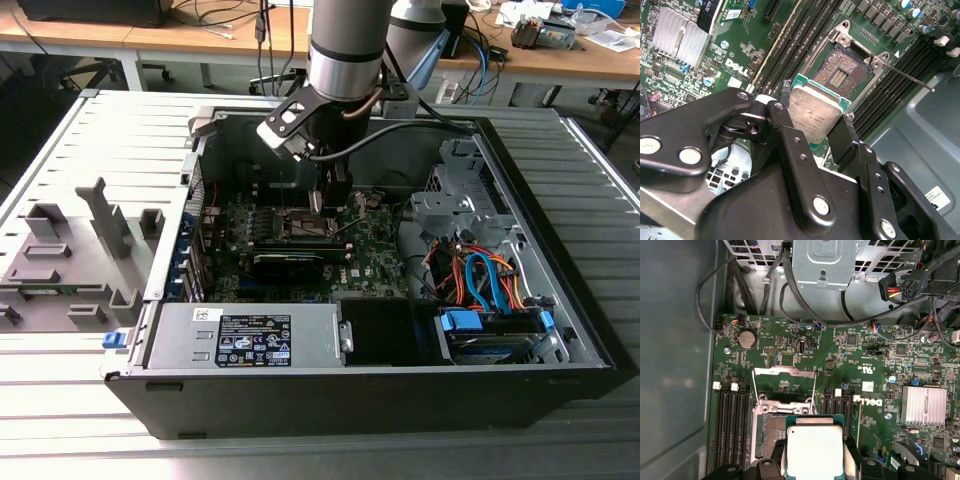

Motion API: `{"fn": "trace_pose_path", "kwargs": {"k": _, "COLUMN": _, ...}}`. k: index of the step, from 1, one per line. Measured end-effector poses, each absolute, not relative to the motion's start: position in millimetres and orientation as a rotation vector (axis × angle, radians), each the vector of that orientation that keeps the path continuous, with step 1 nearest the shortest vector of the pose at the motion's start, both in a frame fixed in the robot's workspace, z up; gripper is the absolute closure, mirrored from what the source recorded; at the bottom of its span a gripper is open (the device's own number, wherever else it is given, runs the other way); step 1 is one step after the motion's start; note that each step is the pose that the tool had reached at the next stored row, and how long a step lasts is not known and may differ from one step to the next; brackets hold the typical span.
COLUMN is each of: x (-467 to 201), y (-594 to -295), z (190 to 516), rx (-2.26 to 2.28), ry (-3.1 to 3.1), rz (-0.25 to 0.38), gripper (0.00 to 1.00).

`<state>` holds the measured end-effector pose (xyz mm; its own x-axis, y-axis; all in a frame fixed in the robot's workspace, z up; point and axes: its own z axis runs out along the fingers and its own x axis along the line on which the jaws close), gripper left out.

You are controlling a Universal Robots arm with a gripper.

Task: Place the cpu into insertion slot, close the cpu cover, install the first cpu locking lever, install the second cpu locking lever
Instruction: 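Place the cpu into insertion slot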

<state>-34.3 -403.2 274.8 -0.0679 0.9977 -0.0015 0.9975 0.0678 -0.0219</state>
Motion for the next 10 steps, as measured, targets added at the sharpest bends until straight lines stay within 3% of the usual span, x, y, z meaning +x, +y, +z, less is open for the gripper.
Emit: {"fn": "trace_pose_path", "kwargs": {"k": 10, "x": -34.3, "y": -403.2, "z": 272.1, "rx": -2.159, "ry": -2.263, "rz": 0.026, "gripper": 0.46}}
